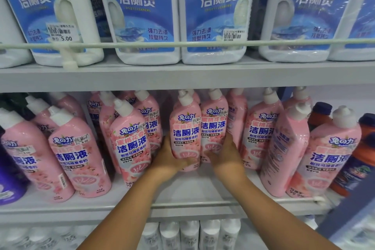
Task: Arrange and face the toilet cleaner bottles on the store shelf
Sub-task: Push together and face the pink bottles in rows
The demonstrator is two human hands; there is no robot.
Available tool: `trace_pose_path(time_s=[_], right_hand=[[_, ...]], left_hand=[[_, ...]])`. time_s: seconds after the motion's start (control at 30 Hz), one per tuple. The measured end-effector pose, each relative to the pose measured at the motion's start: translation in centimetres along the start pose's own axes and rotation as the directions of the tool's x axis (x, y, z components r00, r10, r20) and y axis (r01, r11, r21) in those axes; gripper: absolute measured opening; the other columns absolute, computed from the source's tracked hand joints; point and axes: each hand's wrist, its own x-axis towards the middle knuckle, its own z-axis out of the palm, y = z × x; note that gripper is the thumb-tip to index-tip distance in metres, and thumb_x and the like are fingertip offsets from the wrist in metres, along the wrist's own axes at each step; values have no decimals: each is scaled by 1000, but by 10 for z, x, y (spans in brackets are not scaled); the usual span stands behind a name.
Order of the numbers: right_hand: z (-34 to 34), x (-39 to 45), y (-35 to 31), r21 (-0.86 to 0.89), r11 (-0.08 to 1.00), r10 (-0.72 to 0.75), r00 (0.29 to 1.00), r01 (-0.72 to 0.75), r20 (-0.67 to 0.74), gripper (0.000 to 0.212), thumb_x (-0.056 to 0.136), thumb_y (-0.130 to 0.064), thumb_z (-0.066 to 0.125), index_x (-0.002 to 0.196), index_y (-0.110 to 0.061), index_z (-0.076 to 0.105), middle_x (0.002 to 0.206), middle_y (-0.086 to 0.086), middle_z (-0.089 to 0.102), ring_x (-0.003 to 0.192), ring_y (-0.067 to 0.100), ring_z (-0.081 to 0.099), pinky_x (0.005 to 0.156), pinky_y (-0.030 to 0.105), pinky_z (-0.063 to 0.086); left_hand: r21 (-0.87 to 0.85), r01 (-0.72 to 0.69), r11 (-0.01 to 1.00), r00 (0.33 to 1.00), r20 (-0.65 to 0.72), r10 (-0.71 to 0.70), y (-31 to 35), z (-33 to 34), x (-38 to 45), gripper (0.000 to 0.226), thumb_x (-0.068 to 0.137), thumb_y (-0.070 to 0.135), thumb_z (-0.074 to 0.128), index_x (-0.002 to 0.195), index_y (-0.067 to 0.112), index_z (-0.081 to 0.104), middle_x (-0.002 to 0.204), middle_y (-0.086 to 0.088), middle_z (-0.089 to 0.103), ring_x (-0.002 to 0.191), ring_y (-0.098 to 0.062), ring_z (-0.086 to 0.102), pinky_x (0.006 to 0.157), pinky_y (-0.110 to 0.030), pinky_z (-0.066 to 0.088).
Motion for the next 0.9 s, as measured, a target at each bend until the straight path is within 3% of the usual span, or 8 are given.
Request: trace_pose_path(time_s=[0.07,0.23,0.4,0.47,0.63,0.8,0.9], right_hand=[[2,4,0,18,1000,-2,1000,2,6,70,79,-24,78,136,-25,38,127,1,65,113,25,66,96,44,55],[5,14,1,95,995,-19,1000,20,-8,68,79,-13,79,135,-22,41,124,0,68,113,21,67,98,39,54],[7,22,1,81,997,-18,1000,19,-13,67,80,-12,80,134,-21,41,125,2,67,114,22,66,99,36,52],[6,24,0,82,997,-12,1000,13,-24,65,81,-10,79,133,-21,42,125,2,66,114,22,66,98,35,51],[6,30,1,87,996,5,999,-2,-32,65,81,-9,78,134,-20,42,127,3,66,117,23,65,101,36,51],[-3,19,-8,64,998,29,999,-30,17,63,87,-12,71,141,-20,40,133,3,64,121,24,63,99,29,47],[-14,0,-9,-41,999,26,995,-23,93,45,87,-22,66,129,-22,51,119,0,68,109,23,67,88,20,51]], left_hand=[[-16,12,1000,1000,7,-12,-2,0,6,90,57,14,97,128,31,45,115,13,69,106,-6,67,86,-24,57],[-53,1,999,1000,12,0,-4,0,13,87,63,7,92,134,25,44,118,10,68,105,0,65,71,-10,53],[-57,-9,998,1000,20,10,-5,-1,19,78,66,3,90,131,19,49,119,3,71,109,-11,69,84,-22,57],[-31,15,999,1000,-1,-15,-1,1,15,71,68,6,89,125,22,50,114,8,70,104,-8,68,79,-16,54],[236,102,967,981,-182,-59,10,12,-6,55,75,40,83,116,19,51,105,11,61,93,-12,56,81,-25,40],[373,126,919,986,-146,-76,3,6,-1,42,83,47,74,105,17,54,104,5,66,93,-18,61,81,-29,43],[428,124,895,989,-122,-78,5,4,2,39,84,47,73,95,17,51,93,4,64,87,-21,62,77,-29,42]])
